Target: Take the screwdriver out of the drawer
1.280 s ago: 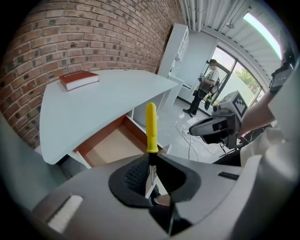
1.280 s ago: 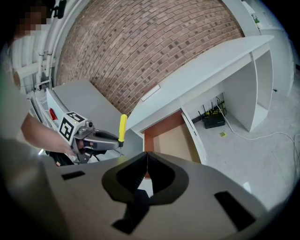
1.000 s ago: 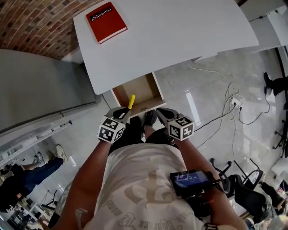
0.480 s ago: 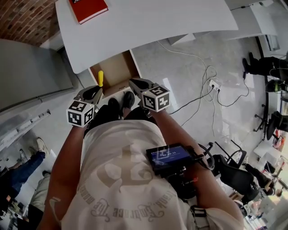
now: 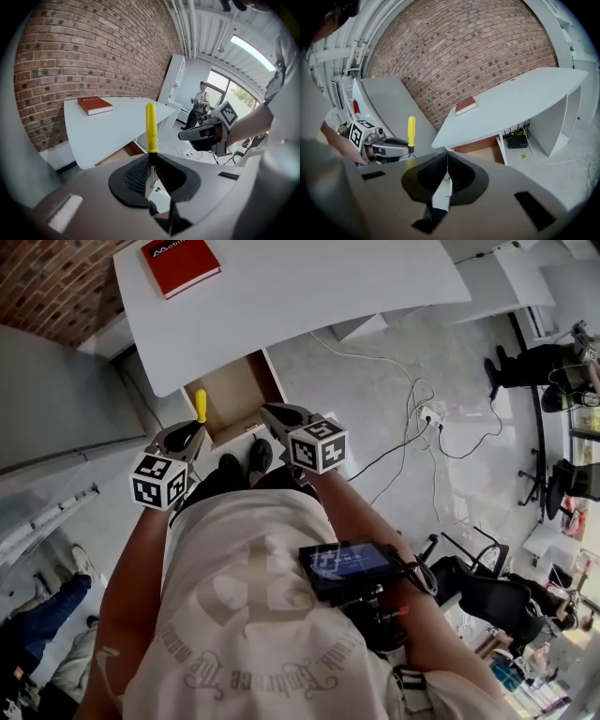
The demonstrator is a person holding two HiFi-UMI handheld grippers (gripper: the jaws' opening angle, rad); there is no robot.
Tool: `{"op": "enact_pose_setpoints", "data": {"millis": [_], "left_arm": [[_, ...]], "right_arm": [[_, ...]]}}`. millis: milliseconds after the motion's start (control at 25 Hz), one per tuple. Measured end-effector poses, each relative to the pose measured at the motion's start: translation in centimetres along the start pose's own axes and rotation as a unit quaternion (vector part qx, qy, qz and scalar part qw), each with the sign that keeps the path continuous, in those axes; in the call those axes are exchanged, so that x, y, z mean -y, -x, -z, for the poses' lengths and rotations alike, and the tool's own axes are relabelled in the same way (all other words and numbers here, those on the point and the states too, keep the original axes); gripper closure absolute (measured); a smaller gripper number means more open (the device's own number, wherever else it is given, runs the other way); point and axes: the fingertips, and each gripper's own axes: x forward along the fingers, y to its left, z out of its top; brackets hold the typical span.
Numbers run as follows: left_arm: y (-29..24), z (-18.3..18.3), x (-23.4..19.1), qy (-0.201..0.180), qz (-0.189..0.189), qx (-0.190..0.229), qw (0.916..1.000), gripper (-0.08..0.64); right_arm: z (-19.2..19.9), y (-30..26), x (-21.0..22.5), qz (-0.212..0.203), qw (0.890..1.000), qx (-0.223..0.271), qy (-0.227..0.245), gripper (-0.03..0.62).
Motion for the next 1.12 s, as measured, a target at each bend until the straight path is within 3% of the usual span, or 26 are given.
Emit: {"op": "enact_pose_setpoints", "data": {"millis": [400,1120], "left_arm": [[2.1,-1.9,-0.1,-0.008,0.015,0.039,0.9991,0.517],[6.9,-4.5,1.0,-0.025,0.021,0.113,0.9931,0.515]], "right_arm": [[-3.1,1.1,-2.0,0.010,0.999,0.035,0.030,0.586],[-6.7,3.9,-7.3,-0.011,0.992,0.091,0.088,0.586]]}}
